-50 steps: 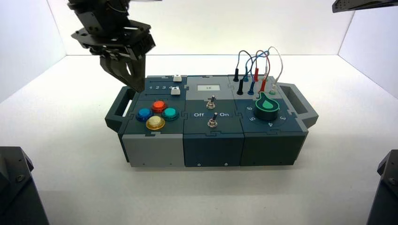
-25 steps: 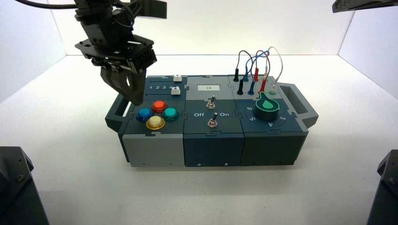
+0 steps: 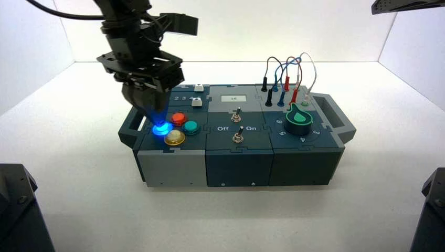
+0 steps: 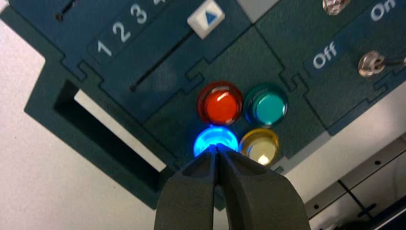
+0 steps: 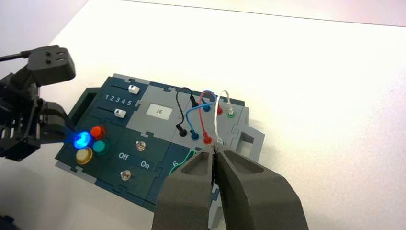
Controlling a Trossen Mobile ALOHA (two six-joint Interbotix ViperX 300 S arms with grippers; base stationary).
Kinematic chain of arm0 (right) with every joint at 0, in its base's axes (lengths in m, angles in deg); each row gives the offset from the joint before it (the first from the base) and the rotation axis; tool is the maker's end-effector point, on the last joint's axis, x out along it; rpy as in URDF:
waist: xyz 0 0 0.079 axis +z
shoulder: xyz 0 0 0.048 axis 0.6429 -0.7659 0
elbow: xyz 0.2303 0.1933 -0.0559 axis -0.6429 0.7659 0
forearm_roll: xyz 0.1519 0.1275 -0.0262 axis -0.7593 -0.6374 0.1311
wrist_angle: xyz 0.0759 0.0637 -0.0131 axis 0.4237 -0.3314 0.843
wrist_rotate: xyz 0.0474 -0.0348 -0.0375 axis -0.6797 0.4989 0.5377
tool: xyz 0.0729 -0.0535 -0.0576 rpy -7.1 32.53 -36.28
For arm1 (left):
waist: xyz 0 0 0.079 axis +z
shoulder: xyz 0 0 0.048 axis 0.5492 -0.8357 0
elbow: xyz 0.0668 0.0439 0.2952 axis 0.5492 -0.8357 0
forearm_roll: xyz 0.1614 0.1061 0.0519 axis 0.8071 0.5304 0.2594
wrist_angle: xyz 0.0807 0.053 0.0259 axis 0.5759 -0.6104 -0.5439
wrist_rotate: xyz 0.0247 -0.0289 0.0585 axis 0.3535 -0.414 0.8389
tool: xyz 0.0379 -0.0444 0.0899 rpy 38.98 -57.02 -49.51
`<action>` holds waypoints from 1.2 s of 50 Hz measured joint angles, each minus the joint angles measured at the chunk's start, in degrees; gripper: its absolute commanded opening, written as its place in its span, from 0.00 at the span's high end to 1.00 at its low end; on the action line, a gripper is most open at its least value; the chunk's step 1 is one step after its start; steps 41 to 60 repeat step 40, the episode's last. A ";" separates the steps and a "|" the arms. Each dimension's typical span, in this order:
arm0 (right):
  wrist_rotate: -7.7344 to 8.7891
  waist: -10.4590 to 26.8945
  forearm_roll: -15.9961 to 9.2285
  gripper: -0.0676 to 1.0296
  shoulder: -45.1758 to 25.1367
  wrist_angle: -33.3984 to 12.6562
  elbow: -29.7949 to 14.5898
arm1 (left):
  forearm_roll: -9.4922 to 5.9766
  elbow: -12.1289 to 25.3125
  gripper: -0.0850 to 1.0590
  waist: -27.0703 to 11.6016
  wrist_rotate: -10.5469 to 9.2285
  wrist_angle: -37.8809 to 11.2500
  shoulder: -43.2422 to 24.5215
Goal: Push the blue button with the left gripper.
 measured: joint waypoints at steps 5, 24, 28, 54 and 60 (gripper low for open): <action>0.09 0.00 0.00 0.96 0.00 0.09 0.00 | -0.09 0.09 0.95 0.00 0.09 0.00 -0.09; 0.00 0.00 -0.09 0.96 0.00 -0.09 0.00 | 0.09 -1.76 0.95 -0.35 -0.97 -1.67 8.35; 0.00 -0.09 -0.09 0.96 0.00 0.00 0.00 | 0.09 -1.76 0.95 -0.35 -1.49 -1.76 11.78; 0.00 0.00 -0.09 0.96 0.00 -0.09 0.00 | 0.09 -1.76 0.95 -0.35 -1.76 -2.11 19.60; 0.00 0.00 -0.09 0.96 0.00 -0.09 0.00 | 0.09 -1.76 0.95 -0.35 -1.76 -2.11 19.60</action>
